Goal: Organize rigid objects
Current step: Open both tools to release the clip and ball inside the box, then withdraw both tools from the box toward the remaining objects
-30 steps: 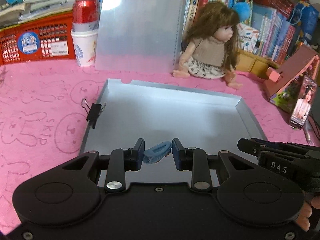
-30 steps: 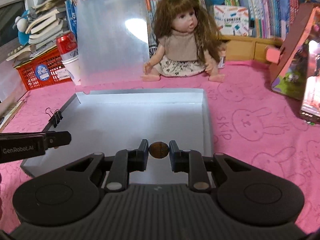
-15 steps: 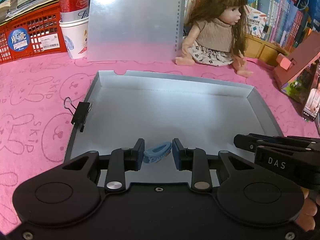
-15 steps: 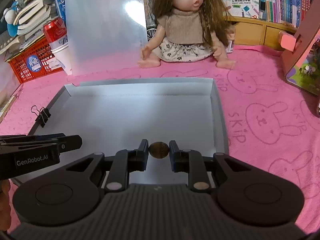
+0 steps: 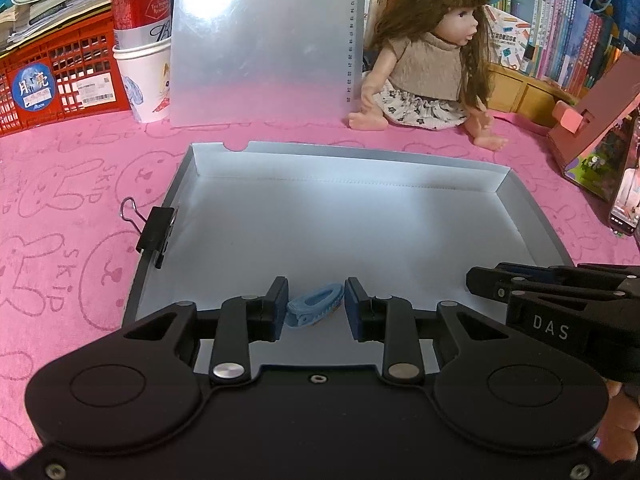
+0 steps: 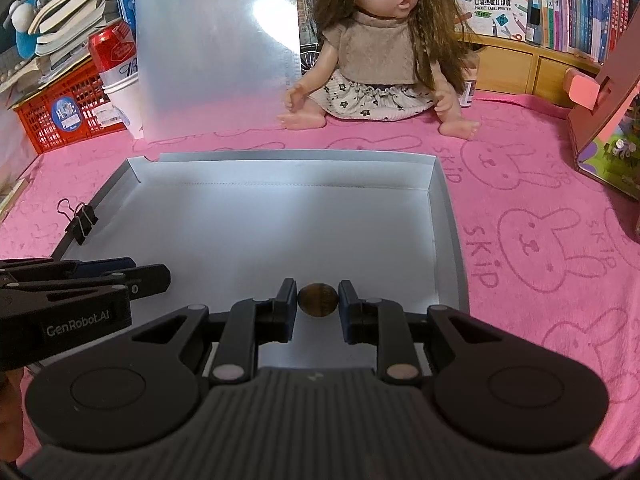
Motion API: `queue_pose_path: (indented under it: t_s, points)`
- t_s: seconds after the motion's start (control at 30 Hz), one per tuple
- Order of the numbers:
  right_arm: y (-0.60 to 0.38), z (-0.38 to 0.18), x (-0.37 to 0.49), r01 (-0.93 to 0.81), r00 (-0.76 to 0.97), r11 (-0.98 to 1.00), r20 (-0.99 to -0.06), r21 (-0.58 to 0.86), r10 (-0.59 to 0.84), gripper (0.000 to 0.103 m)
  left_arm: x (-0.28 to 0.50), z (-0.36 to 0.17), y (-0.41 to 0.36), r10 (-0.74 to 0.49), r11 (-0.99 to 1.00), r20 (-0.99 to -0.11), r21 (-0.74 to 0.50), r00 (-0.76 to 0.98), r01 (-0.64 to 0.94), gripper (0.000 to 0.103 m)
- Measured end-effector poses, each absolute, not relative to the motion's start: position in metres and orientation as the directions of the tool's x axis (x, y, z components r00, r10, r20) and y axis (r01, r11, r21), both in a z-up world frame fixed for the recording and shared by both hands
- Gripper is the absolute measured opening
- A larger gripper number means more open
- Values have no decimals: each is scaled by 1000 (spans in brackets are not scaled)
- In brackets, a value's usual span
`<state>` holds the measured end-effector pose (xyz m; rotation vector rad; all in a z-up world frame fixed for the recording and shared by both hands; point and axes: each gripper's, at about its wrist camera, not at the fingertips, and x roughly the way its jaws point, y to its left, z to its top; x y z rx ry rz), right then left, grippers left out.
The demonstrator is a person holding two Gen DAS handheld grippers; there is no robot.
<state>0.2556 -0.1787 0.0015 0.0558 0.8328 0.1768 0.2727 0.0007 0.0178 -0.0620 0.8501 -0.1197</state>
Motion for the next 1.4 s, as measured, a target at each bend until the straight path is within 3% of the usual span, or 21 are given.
queue_pose_path:
  t_s: [0.13, 0.23, 0.47, 0.77, 1.4]
  points:
    - [-178, 2, 254, -133, 663, 984, -727, 119, 178, 32, 271, 19, 3, -137, 991, -742, -107, 656, 85, 31]
    - [-176, 2, 251, -139, 667, 984, -724, 110, 175, 46, 268, 21, 2, -130, 992, -734, -96, 667, 88, 37]
    - [-176, 9, 241, -152, 697, 983, -694, 103, 180, 63, 254, 33, 5, -142, 990, -698, -93, 702, 108, 51]
    - [-182, 23, 224, -154, 741, 984, -648, 92, 177, 78, 228, 50, 5, -141, 989, -649, -64, 748, 131, 71]
    - [-186, 54, 151, -228, 828, 973, -521, 23, 207, 89, 151, 74, 10, -181, 983, -570, -81, 802, 164, 79]
